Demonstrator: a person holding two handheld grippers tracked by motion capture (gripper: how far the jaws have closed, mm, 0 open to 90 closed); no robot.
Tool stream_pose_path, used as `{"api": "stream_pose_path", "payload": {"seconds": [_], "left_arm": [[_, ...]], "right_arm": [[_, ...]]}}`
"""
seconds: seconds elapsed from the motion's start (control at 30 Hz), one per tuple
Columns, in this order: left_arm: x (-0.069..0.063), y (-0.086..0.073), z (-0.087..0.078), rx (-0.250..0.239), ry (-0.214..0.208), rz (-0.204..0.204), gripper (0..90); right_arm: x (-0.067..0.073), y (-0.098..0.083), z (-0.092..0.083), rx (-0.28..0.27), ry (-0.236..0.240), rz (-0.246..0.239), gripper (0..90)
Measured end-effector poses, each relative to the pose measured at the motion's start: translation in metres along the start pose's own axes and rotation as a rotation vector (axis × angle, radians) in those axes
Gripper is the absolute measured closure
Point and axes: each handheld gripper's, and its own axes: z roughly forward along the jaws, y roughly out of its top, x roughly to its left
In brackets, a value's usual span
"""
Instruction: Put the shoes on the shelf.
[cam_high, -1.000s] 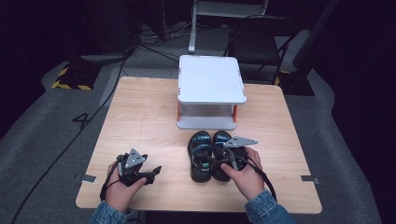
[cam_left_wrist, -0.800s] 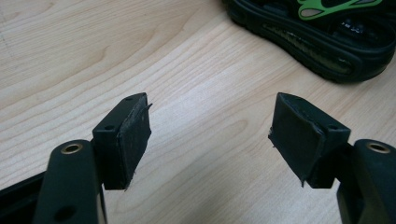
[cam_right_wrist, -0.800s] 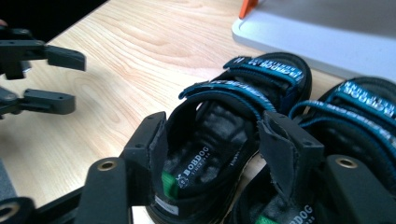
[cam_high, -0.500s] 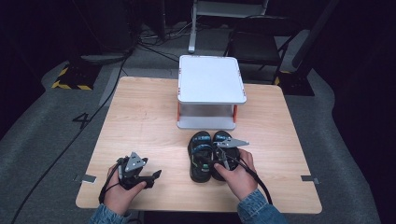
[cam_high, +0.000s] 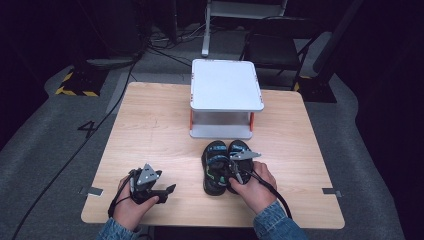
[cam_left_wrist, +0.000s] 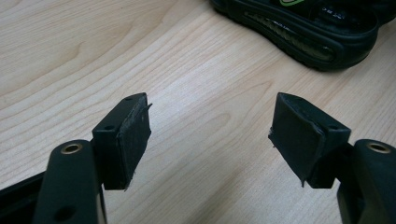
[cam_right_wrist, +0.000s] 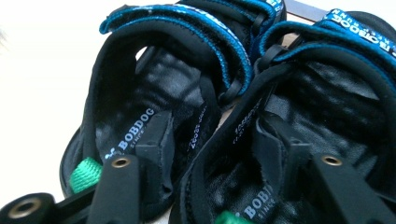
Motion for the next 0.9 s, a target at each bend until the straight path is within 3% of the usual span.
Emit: {"api": "stream_pose_path", "payload": {"seconds": [0.17,0.47,0.63,0.73,0.9], "left_arm": [[0.001,-0.001,0.001,0.003,-0.004,0.003,28.7],[0.000,-0.001,0.003,0.010,-0.011,0.008,28.7],[0.001,-0.002,0.002,0.009,-0.011,0.008,28.7],[0.002,-0.002,0.002,0.005,-0.011,0.004,28.7],[0.001,-0.002,0.002,0.008,-0.014,0.006,28.7]], "right_arm": [[-0.003,0.000,0.000,-0.005,0.015,0.006,57.9],[-0.006,-0.001,-0.004,-0.028,0.031,0.044,76.2],[-0.003,0.002,-0.005,-0.021,0.029,0.044,79.9],[0.000,0.003,-0.007,-0.060,0.019,0.033,80.2],[-0.005,0.017,-0.015,-0.127,0.032,0.058,80.1]]}}
